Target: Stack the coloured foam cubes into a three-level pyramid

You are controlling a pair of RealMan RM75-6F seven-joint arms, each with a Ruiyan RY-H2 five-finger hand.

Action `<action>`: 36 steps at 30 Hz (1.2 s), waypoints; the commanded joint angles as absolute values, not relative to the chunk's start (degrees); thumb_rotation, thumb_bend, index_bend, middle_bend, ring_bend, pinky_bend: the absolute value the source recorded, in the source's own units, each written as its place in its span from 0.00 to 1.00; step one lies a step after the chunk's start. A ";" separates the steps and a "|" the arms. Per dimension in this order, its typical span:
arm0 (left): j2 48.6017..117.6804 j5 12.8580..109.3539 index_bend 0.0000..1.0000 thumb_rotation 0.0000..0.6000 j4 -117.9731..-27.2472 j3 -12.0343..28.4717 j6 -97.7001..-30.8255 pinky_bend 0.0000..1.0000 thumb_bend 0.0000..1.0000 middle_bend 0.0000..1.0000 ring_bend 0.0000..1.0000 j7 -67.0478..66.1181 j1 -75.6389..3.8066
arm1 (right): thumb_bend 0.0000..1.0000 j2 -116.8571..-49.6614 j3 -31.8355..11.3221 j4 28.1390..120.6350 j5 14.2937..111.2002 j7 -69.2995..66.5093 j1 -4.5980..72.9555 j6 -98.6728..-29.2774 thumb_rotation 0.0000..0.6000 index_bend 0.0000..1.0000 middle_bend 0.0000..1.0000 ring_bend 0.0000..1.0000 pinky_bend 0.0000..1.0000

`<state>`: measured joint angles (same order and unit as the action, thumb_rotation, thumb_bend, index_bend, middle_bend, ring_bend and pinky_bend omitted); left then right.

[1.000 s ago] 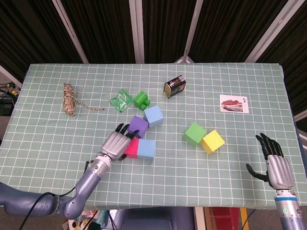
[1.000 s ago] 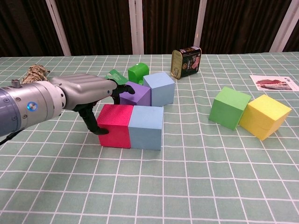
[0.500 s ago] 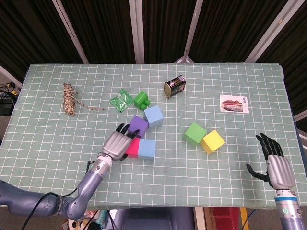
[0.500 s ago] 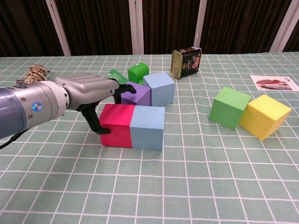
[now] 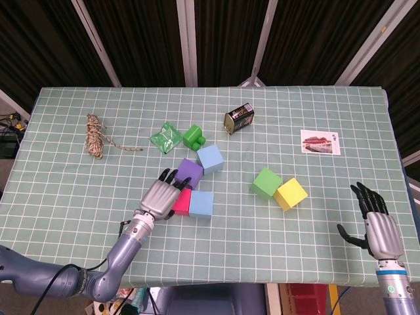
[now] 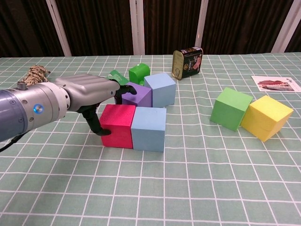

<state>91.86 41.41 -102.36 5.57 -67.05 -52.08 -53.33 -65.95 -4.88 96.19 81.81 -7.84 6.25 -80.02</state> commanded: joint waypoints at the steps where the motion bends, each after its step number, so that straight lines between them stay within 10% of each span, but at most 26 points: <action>1: 91.97 41.27 0.00 1.00 -102.40 5.58 -67.36 0.00 0.31 0.25 0.00 -52.23 -53.29 | 0.31 -65.95 -4.91 96.20 81.79 -7.82 6.23 -80.07 1.00 0.00 0.00 0.00 0.00; 36: 83.11 44.16 0.00 1.00 -110.86 3.69 -70.65 0.00 0.28 0.15 0.00 -48.41 -49.24 | 0.31 -65.87 -4.74 96.38 82.10 -7.59 6.07 -80.35 1.00 0.00 0.00 0.00 0.00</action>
<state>83.90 43.58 -110.27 4.21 -70.46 -49.08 -49.86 -65.86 -4.75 96.37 82.10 -7.61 6.07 -80.35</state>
